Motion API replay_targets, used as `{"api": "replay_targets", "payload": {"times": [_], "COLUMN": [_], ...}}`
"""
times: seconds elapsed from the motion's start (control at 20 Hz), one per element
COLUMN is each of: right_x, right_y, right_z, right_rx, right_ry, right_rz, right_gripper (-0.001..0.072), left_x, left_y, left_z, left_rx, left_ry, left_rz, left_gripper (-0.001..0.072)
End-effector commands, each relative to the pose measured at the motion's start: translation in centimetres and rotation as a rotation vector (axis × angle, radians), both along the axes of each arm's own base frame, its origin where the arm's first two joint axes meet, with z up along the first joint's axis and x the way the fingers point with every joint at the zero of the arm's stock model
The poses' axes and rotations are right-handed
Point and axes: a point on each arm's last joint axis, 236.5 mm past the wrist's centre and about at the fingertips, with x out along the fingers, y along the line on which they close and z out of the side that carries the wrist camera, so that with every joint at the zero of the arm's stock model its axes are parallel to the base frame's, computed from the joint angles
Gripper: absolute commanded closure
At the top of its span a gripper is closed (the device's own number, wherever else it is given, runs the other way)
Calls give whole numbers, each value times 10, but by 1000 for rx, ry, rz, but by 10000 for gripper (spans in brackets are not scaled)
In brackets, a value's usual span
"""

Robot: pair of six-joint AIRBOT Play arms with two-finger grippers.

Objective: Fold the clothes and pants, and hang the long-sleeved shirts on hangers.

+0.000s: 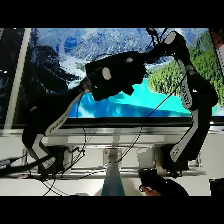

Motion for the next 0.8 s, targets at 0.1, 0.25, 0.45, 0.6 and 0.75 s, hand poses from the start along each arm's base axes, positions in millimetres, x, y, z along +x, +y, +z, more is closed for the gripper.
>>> {"api": "replay_targets", "payload": {"times": [0.1, 0.25, 0.45, 0.6, 0.75], "right_x": [-5, -27, -48, -25, -2], "right_y": [-37, -15, 38, 82, 100], "right_z": [-31, -34, -36, -30, -4], "right_rx": [36, 271, 491, 565, 589], "right_ry": [122, 293, 445, 364, 258], "right_rz": [-138, -159, -113, -140, -130], "right_gripper": [36, 36, 36, 467, 666], "left_x": [-29, -6, 23, 38, 58], "left_y": [-22, -8, 17, 35, 64], "left_z": [10, 31, 33, 32, 46], "left_rx": [-9, -33, -32, -25, 1], "left_ry": [-21, -48, -47, -34, -75], "left_rz": [-67, -21, 44, 73, 97], "left_gripper": [682, 682, 682, 682, 682]}}
